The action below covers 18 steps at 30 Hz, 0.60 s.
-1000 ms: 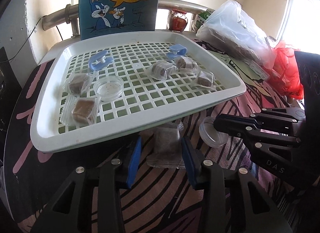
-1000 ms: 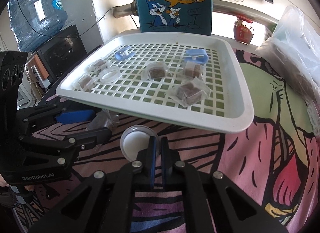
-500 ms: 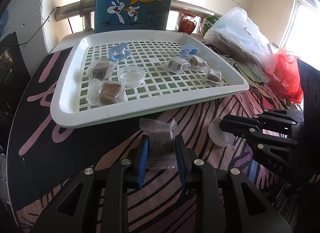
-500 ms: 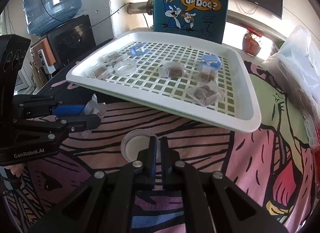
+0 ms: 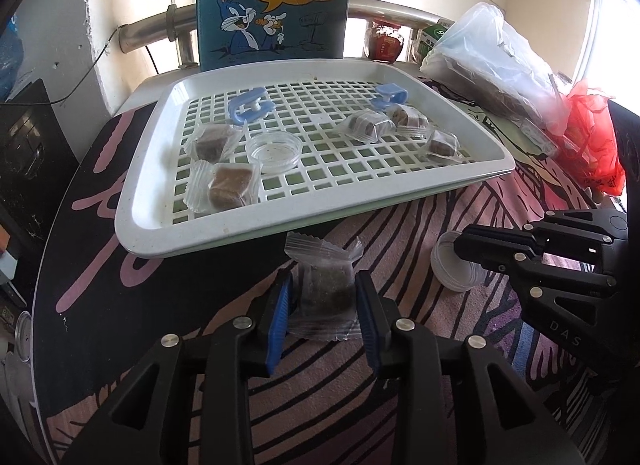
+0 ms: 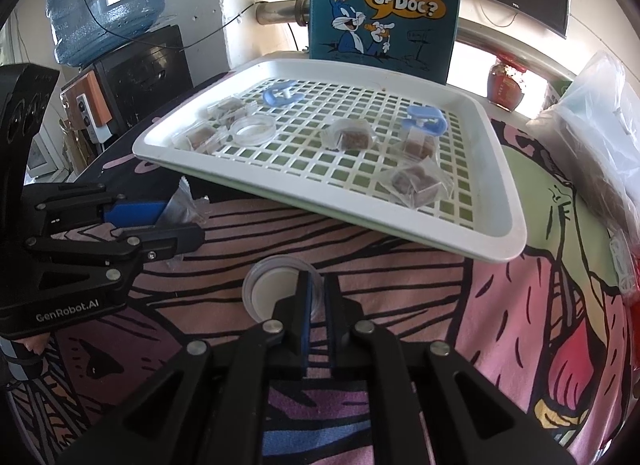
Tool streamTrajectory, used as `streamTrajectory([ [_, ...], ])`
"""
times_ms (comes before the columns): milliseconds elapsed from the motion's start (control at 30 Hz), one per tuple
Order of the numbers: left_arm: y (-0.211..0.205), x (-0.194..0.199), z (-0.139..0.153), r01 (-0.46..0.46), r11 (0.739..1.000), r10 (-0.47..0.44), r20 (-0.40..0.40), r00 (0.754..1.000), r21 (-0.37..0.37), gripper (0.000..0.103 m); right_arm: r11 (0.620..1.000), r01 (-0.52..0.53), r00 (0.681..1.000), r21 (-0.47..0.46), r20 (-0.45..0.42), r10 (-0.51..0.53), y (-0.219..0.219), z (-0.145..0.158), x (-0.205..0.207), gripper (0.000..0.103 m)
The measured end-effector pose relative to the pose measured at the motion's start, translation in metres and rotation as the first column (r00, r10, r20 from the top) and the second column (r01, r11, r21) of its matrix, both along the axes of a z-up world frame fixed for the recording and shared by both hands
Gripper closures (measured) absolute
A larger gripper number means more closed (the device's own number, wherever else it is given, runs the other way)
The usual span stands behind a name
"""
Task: Organize objects
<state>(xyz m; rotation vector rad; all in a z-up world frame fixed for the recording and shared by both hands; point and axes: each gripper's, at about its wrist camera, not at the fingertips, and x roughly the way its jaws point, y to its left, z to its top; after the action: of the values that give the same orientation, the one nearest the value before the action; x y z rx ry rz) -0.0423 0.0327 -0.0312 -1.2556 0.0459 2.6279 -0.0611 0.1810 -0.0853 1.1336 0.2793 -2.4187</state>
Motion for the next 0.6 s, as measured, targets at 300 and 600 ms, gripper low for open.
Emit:
streamTrajectory([
  [300, 0.007, -0.001, -0.002, -0.02, 0.997, 0.02, -0.002, 1.0, -0.075, 0.048, 1.0, -0.001, 1.0, 0.005, -0.003, 0.001, 0.0, 0.0, 0.0, 0.096],
  [600, 0.007, -0.004, -0.005, -0.023, 0.996, 0.024, 0.013, 1.0, -0.09, 0.026, 1.0, -0.001, 1.0, 0.013, -0.008, 0.001, -0.002, 0.0, 0.001, 0.096],
])
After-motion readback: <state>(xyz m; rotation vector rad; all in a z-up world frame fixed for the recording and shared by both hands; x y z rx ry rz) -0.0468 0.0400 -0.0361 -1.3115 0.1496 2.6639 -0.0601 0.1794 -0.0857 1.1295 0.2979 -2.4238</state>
